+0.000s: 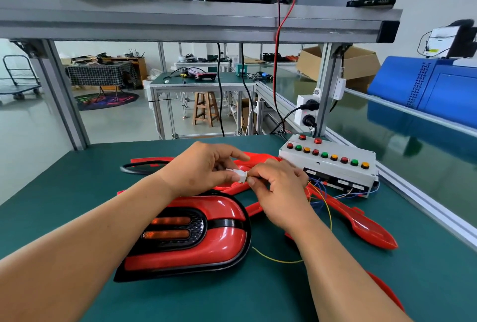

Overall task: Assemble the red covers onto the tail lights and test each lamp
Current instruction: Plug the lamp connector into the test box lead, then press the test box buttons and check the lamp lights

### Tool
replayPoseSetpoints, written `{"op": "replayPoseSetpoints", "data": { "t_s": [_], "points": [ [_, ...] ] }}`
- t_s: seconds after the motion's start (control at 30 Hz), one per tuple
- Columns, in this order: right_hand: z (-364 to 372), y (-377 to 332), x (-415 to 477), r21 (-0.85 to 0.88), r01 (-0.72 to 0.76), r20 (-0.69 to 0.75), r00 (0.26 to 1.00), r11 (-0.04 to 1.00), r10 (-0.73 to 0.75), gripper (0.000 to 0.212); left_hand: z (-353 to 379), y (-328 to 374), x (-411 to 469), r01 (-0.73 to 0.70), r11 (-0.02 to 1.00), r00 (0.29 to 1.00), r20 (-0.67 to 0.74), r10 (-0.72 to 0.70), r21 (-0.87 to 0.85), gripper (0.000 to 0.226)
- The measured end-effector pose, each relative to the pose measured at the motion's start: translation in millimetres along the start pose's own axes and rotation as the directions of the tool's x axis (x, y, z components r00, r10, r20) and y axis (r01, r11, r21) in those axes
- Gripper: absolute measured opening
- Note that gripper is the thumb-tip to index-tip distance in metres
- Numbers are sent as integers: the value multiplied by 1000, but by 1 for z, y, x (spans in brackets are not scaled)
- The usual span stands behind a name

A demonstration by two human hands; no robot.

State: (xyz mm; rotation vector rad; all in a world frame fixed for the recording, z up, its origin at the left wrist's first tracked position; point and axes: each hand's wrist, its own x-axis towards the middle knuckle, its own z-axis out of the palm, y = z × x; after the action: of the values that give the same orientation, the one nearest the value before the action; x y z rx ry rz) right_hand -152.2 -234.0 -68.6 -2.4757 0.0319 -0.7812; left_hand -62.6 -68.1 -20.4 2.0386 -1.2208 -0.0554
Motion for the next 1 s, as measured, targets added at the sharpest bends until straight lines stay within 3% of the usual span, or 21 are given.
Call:
{"op": "replayPoseSetpoints", "data": {
  "t_s": [0.17, 0.27, 0.37, 0.47, 0.6, 0.67, 0.77, 0.87, 1.0],
  "points": [
    [3, 4, 2, -3, 7, 5, 1000, 1000, -7, 10, 3, 0, 3, 6, 999, 1000, 10, -6, 42, 40],
    [7, 5, 1, -69, -23, 37, 999, 997, 26, 12, -2, 1, 0, 69, 973, 997, 29, -78, 220, 46],
    [9, 10, -1, -202, -136, 8, 990, 970, 141, 15, -19, -6, -24, 161, 951, 967, -233, -99, 264, 32],
    [10, 17, -2, -229, -228, 8, 972, 946, 236, 18, -32, -24, -66, 323, 939, 812, -544, -210, 120, 19],
    [11, 16, -2, -313, -257, 21, 961, 914, 277, 14, -33, -47, -106, 581, 811, 758, -407, -510, 67, 21],
    [10, 14, 2, -320, -268, -3, 959, 909, 282, 13, -30, -48, -117, 595, 794, 737, -312, -600, -120, 38],
    [7, 12, 16, -324, -242, -27, 969, 915, 246, 14, -18, -43, -124, 533, 767, 754, -211, -622, -358, 36],
    [2, 19, 33, -431, -178, 40, 975, 884, 216, 19, -1, -44, -121, 563, 768, 678, -362, -640, -305, 32],
    [2, 34, 53, -586, -145, 165, 942, 797, 293, 48, 14, -46, -116, 546, 778, 627, -465, -625, -311, 29]
  ]
}}
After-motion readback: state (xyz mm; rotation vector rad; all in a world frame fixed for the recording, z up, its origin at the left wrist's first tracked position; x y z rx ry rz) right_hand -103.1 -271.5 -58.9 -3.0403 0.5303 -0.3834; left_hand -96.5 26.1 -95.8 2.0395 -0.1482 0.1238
